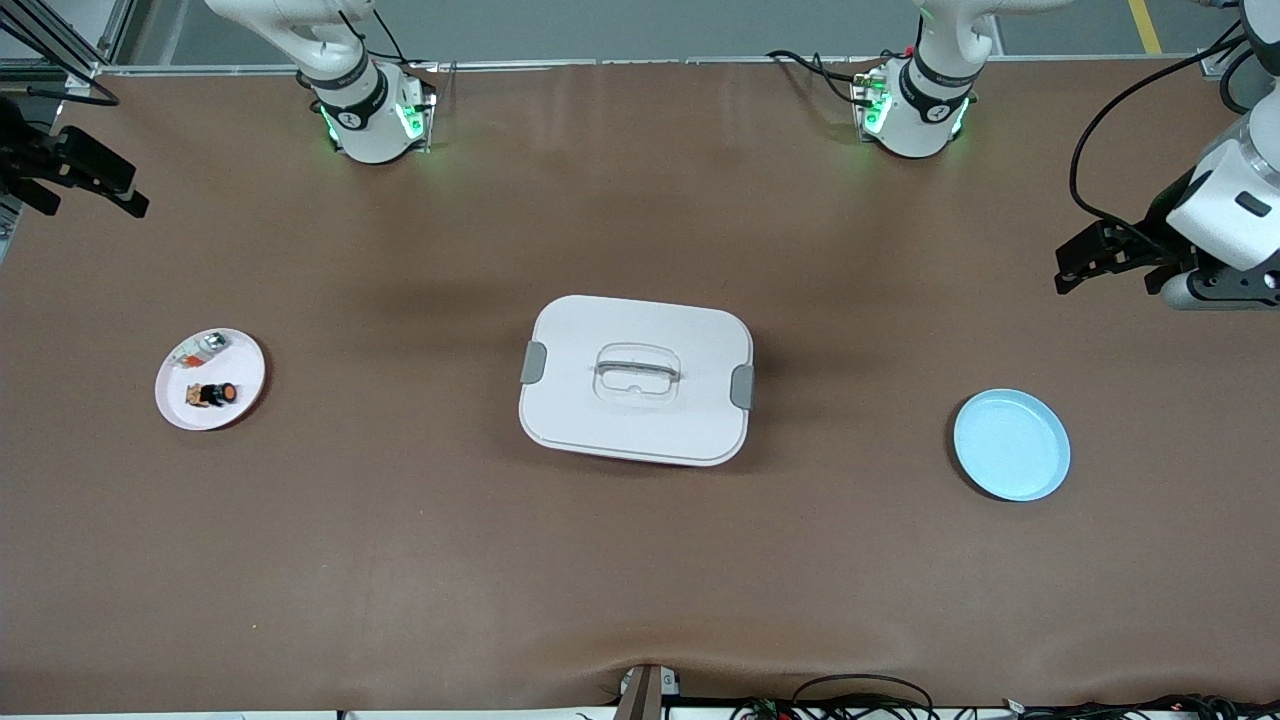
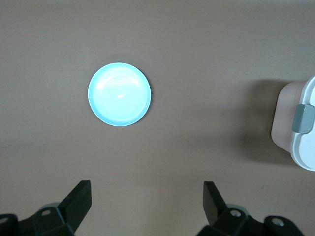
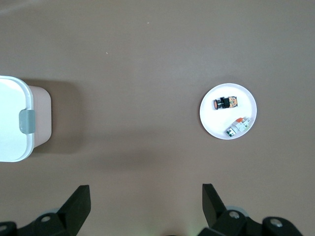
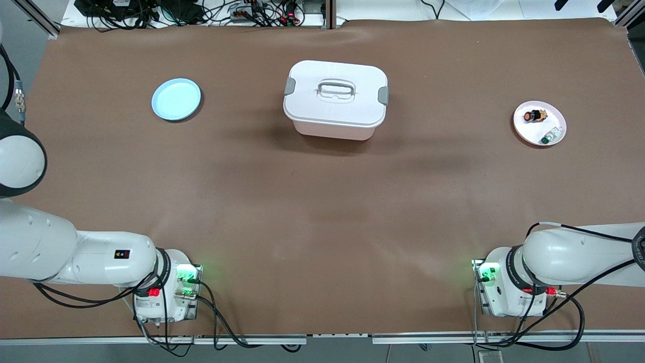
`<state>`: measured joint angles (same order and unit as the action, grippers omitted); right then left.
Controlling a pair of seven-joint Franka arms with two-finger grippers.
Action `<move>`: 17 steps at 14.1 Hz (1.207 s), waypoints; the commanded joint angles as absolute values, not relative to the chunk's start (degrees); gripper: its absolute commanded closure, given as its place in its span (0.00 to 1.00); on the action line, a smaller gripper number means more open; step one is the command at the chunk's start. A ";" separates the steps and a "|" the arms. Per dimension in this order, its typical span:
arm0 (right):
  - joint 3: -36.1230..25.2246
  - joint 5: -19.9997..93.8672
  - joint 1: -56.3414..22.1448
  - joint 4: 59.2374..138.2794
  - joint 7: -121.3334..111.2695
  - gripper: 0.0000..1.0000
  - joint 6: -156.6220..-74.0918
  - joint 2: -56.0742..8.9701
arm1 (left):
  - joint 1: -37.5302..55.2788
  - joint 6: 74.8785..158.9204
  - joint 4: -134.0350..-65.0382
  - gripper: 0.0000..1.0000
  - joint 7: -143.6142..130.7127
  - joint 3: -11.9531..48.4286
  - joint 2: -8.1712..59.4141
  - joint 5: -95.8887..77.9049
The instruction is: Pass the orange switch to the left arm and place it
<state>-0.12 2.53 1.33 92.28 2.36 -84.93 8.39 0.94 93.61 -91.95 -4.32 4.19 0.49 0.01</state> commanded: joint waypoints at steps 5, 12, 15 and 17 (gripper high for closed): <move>-0.53 2.46 0.26 92.11 2.20 0.00 -84.64 8.96 | 0.44 92.55 -90.88 0.00 -3.43 4.39 0.62 -0.79; -0.53 1.93 -0.26 92.11 2.20 0.00 -84.64 8.96 | 0.53 92.55 -90.88 0.00 -3.43 4.39 0.53 -0.79; -0.53 1.58 -0.26 92.02 2.11 0.00 -84.73 8.96 | 0.53 92.55 -90.79 0.00 -3.43 4.39 0.53 -0.79; -0.53 0.88 -0.26 92.02 2.11 0.00 -84.81 8.79 | 0.62 92.55 -90.79 0.00 -3.43 4.48 0.53 -0.79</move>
<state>-0.08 2.10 0.54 92.08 2.31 -84.91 8.43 0.94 93.61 -91.81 -4.32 4.19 0.49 0.01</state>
